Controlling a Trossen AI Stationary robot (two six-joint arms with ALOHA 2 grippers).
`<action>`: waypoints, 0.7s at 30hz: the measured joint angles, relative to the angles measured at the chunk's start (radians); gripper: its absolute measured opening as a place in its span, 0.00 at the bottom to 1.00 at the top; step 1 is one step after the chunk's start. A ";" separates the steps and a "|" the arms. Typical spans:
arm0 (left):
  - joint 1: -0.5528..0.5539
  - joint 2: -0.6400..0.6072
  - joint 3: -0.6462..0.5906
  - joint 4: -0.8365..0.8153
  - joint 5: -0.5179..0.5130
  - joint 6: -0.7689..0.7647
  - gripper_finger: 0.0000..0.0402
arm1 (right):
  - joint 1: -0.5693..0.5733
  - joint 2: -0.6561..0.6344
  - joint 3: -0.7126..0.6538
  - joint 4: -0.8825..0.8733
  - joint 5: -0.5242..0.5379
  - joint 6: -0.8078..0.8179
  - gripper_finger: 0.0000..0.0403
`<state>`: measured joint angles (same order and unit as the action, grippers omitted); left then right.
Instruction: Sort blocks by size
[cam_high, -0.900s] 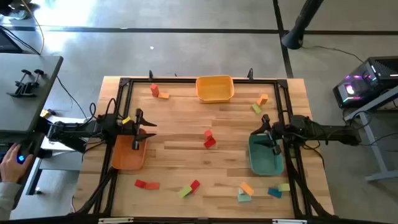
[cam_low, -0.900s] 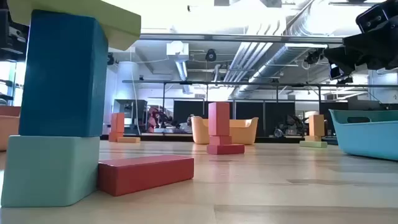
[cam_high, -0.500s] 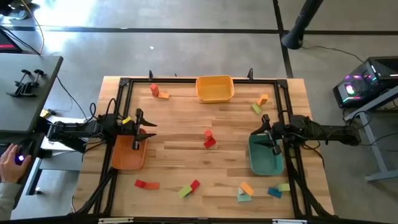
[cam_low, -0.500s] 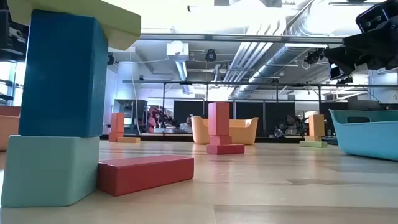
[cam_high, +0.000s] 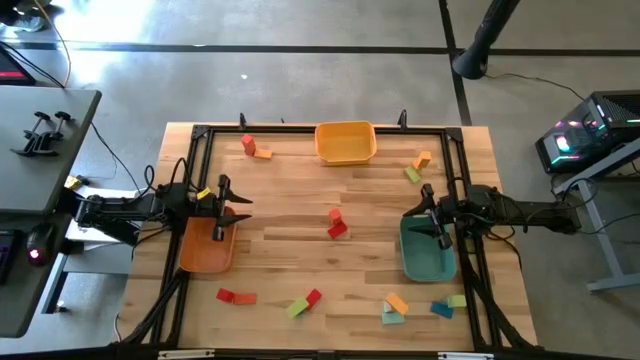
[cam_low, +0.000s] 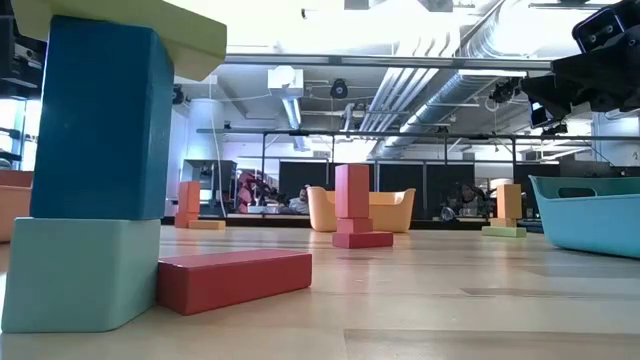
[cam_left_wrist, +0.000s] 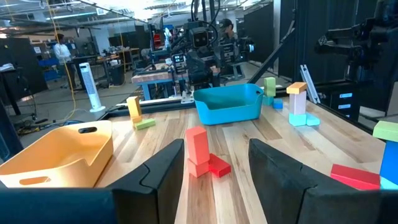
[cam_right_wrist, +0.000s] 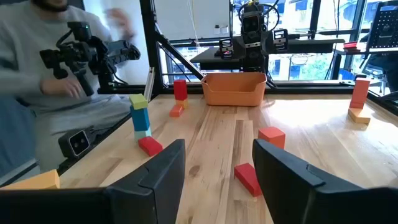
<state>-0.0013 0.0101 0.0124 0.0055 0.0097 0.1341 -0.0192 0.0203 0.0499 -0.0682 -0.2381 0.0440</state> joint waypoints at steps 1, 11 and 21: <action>0.000 0.000 0.000 0.000 0.000 0.000 0.41 | 0.000 0.000 0.000 0.000 0.000 0.000 0.46; 0.000 0.000 0.000 0.000 0.000 0.000 0.41 | 0.000 0.000 0.000 0.000 0.000 0.000 0.46; 0.000 0.000 0.000 0.009 0.001 -0.002 0.41 | 0.000 0.000 0.000 0.000 0.000 0.000 0.46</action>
<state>-0.0013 0.0101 0.0120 0.0142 0.0112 0.1322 -0.0190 0.0202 0.0500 -0.0685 -0.2380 0.0439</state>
